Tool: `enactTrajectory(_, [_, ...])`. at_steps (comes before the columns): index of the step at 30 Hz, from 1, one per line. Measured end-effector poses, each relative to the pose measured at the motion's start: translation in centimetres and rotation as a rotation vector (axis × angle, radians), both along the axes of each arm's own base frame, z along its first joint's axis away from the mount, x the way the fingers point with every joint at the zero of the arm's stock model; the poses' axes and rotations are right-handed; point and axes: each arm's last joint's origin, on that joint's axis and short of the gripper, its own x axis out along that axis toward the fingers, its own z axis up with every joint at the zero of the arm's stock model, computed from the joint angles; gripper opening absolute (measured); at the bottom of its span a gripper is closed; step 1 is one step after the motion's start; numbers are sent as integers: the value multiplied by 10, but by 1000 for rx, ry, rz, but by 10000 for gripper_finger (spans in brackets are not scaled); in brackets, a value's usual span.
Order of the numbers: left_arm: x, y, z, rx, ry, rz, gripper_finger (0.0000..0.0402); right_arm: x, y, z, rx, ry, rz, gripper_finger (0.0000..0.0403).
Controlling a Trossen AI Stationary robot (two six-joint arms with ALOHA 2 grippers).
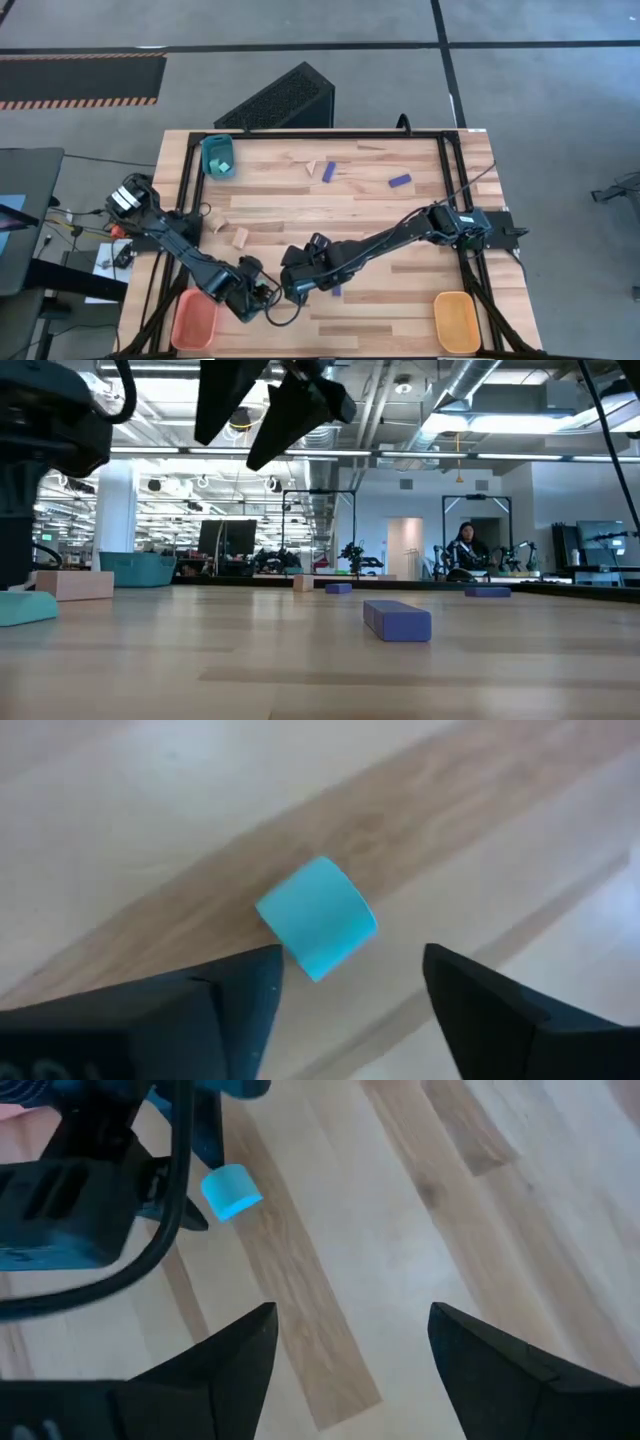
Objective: Sort & place blocks by color
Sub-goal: Put the light blue block into the blue bin
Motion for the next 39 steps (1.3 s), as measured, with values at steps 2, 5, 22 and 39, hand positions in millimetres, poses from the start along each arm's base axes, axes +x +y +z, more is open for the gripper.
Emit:
enactTrajectory(2, [0,3,0,-3,6,50,266,-1,-1,1,-4,11,-1,281])
enactTrajectory(5, [0,6,-2,-3,26,98,298,-2,-2,2,-11,27,1,281])
enactTrajectory(22, [8,8,-17,49,156,103,176,-24,-46,36,-252,165,37,281])
enactTrajectory(39, [42,105,49,171,220,79,95,-98,-200,166,-353,-9,91,281])
